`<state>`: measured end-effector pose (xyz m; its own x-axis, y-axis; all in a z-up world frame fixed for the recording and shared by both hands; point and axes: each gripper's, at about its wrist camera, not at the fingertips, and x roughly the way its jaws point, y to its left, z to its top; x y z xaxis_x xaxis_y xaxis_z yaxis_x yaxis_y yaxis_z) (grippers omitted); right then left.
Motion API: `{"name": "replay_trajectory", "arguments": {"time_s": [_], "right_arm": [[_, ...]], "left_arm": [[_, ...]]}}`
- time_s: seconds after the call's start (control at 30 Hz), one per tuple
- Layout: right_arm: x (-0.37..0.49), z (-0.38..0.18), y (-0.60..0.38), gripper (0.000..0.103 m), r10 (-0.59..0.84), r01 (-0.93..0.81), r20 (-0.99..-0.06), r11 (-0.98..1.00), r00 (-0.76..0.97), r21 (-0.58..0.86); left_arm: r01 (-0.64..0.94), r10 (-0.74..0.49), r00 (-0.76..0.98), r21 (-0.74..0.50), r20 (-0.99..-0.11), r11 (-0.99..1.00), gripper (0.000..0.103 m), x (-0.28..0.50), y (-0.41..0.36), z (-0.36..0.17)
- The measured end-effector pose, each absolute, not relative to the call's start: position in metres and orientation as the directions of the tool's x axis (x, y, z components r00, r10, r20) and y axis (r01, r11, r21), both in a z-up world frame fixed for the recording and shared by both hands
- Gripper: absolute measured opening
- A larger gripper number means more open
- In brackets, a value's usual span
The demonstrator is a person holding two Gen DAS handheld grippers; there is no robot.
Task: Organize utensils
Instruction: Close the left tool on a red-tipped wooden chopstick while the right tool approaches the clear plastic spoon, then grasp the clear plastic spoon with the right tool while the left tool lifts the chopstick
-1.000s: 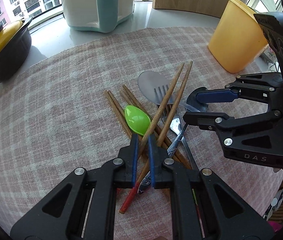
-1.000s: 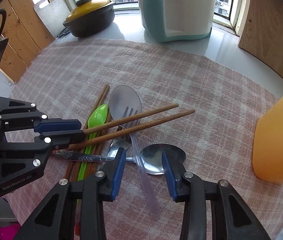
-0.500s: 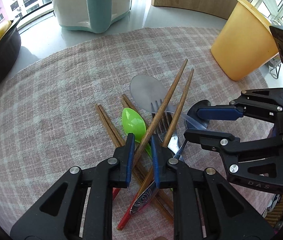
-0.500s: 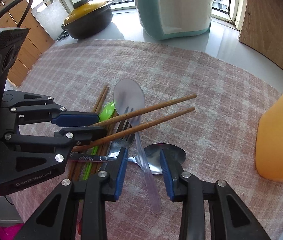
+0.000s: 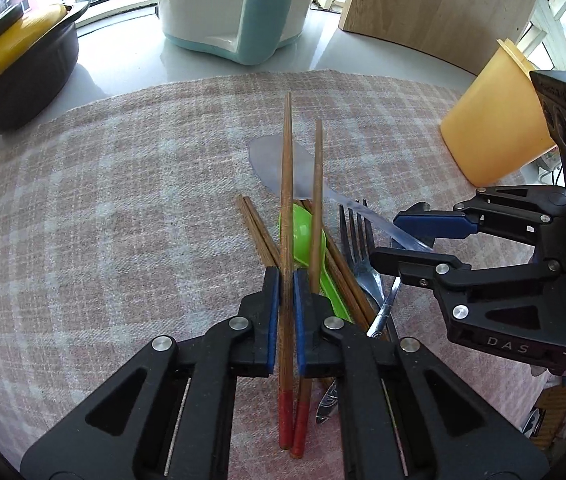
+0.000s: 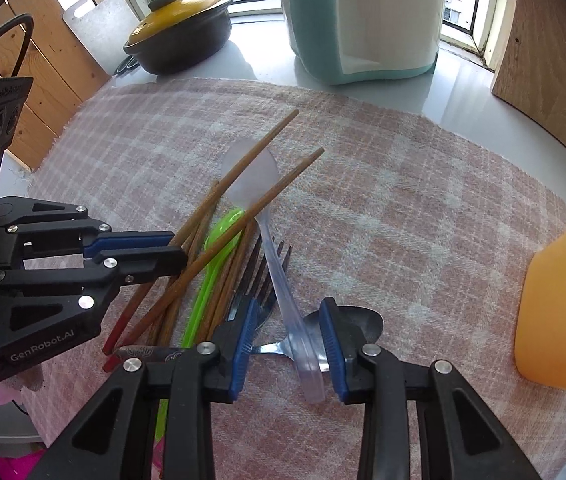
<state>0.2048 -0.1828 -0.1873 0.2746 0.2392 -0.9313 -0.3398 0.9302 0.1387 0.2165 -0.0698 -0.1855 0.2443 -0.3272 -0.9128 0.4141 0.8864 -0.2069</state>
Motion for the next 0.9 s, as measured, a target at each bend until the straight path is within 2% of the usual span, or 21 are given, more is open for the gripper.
{"name": "replay_trajectory", "arguments": {"time_s": [0.13, 0.23, 0.33, 0.5, 0.73, 0.9], "right_arm": [[0.21, -0.187, -0.173, 0.033, 0.229, -0.367, -0.934, 0.923, 0.273, 0.119], [0.215, -0.19, -0.169, 0.012, 0.236, -0.37, -0.939, 0.919, 0.252, 0.132], [0.216, -0.191, -0.172, 0.008, 0.256, -0.351, -0.934, 0.923, 0.247, 0.16], [0.21, -0.19, -0.185, 0.007, 0.322, -0.311, -0.915, 0.919, 0.242, 0.241], [0.193, -0.176, -0.197, 0.007, 0.36, -0.282, -0.882, 0.918, 0.304, 0.278], [0.17, -0.18, -0.205, 0.007, 0.385, -0.28, -0.886, 0.908, 0.257, 0.313]], "left_arm": [[0.391, -0.34, 0.245, -0.229, -0.908, 0.891, 0.005, 0.216, -0.062, -0.185], [0.386, -0.339, 0.257, -0.225, -0.905, 0.895, 0.005, 0.212, -0.052, -0.181], [0.374, -0.336, 0.264, -0.225, -0.904, 0.9, 0.005, 0.21, -0.043, -0.18], [0.337, -0.352, 0.262, -0.257, -0.898, 0.906, 0.005, 0.21, -0.028, -0.179], [0.314, -0.38, 0.274, -0.292, -0.883, 0.903, 0.005, 0.207, -0.014, -0.166], [0.316, -0.364, 0.265, -0.276, -0.893, 0.908, 0.005, 0.201, -0.01, -0.171]]}}
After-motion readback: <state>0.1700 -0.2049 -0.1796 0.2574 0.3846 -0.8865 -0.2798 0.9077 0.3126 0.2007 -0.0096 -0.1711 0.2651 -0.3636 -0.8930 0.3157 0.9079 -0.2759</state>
